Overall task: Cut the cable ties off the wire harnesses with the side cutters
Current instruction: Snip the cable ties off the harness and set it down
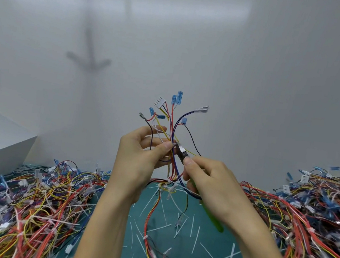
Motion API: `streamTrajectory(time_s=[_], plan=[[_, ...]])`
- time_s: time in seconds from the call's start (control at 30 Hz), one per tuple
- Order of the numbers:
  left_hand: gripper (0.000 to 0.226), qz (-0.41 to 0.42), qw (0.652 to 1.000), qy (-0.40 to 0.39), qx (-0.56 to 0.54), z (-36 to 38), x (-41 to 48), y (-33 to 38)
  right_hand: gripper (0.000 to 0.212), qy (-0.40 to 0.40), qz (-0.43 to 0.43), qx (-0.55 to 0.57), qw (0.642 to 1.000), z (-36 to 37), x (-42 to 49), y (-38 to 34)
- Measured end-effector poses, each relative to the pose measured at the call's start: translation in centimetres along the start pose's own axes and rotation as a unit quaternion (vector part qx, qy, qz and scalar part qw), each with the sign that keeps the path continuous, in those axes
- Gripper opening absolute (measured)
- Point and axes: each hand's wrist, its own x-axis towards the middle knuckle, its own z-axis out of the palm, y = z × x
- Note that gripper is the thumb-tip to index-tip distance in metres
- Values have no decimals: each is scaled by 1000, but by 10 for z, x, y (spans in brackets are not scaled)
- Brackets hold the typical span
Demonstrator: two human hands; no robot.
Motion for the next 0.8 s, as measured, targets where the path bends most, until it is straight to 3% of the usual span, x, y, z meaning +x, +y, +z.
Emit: streamTrajectory(time_s=[0.33,0.6,0.8], plan=[[22,-1,1000,3,5,0,1,0,44,-1,-1,25,1000,2,1,1],[19,-9,1000,13,-27,-2,-1,2,53,-64,68,153,984,1,2,2],[16,-52,991,67,-102,-7,1,5,48,9,69,207,976,-8,7,6]])
